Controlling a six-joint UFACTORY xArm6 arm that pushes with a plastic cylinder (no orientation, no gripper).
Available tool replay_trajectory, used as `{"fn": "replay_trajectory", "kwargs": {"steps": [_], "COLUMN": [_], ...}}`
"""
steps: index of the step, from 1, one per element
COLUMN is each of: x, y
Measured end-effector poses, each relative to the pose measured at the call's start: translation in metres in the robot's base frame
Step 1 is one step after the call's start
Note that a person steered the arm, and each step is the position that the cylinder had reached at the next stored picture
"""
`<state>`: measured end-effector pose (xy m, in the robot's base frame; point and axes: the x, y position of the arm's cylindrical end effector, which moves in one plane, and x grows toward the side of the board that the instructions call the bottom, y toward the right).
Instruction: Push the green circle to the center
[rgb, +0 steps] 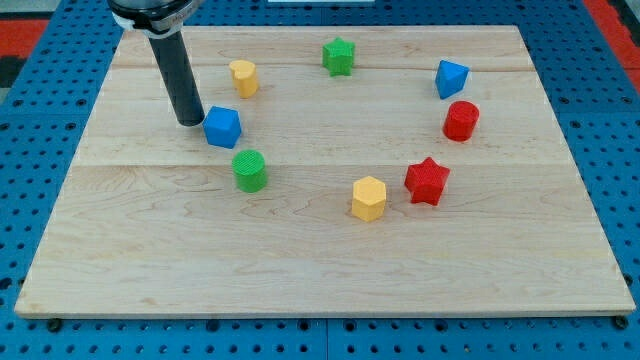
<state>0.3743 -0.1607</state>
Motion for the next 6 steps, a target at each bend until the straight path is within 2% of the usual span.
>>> {"fn": "replay_trajectory", "kwargs": {"steps": [1, 2, 3, 5, 6], "x": [0.011, 0.064, 0.105, 0.057, 0.107], "y": [-0.002, 0.0, 0.05, 0.076, 0.085]}}
